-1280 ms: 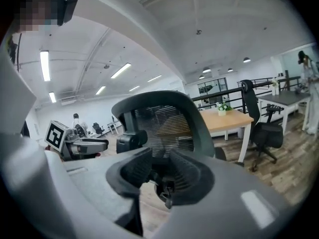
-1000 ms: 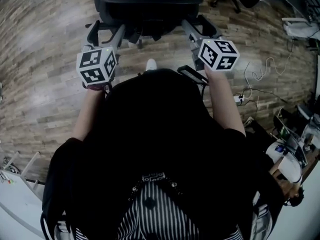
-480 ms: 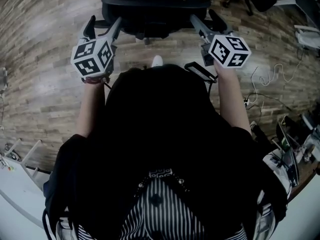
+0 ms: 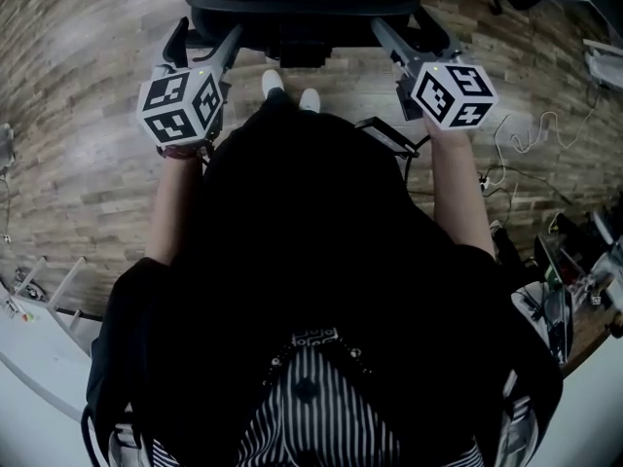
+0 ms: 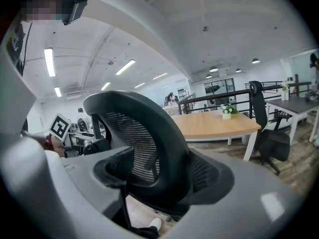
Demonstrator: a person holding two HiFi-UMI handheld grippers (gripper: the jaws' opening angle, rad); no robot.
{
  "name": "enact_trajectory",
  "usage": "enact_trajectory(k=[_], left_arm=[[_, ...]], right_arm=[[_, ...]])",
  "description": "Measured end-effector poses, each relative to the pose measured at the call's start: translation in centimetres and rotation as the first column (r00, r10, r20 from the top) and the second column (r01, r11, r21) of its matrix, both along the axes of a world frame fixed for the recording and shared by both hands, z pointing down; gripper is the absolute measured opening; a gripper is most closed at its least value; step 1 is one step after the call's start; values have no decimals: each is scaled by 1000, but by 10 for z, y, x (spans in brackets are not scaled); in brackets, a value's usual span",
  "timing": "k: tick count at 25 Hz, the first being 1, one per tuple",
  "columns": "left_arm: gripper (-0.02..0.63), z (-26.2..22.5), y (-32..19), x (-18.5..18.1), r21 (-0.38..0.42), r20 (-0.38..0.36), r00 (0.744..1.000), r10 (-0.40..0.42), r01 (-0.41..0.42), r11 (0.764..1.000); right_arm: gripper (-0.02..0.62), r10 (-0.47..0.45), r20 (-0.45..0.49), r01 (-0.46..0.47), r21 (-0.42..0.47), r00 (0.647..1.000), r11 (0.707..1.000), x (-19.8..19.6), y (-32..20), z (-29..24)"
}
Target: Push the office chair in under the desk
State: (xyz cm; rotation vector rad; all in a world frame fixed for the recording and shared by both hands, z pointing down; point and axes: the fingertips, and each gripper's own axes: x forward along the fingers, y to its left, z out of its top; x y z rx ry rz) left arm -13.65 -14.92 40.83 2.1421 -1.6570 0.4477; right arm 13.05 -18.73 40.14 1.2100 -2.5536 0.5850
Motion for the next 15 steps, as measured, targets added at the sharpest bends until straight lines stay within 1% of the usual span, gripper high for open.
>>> enact_trajectory(k=[2, 5, 8, 11, 13, 15], left_arm=[[400, -1, -8, -2, 3, 6, 1000, 16, -16, 1000], [399, -2, -19, -11, 5, 21, 999, 40, -40, 999], [399, -2, -37, -15, 6, 41, 996, 73, -74, 997], [399, 2, -45, -10, -5, 6, 995, 98, -97, 995], [400, 2, -49, -8, -9, -44, 994, 101, -101, 995], [400, 0, -53, -7, -6, -65, 993, 100, -100, 995]], right_arm=[[333, 10, -7, -10, 0, 1000, 1000, -1, -6, 0], [333, 28, 2, -28, -24, 1000, 999, -5, -15, 1], [334, 30, -18, -30, -28, 999, 999, -8, -30, 3], [333, 35, -21, -36, -32, 999, 999, -10, -38, 4], [333, 41, -2, -41, -37, 999, 998, -11, -40, 3], [334, 44, 14, -43, -44, 999, 998, -11, -41, 3]])
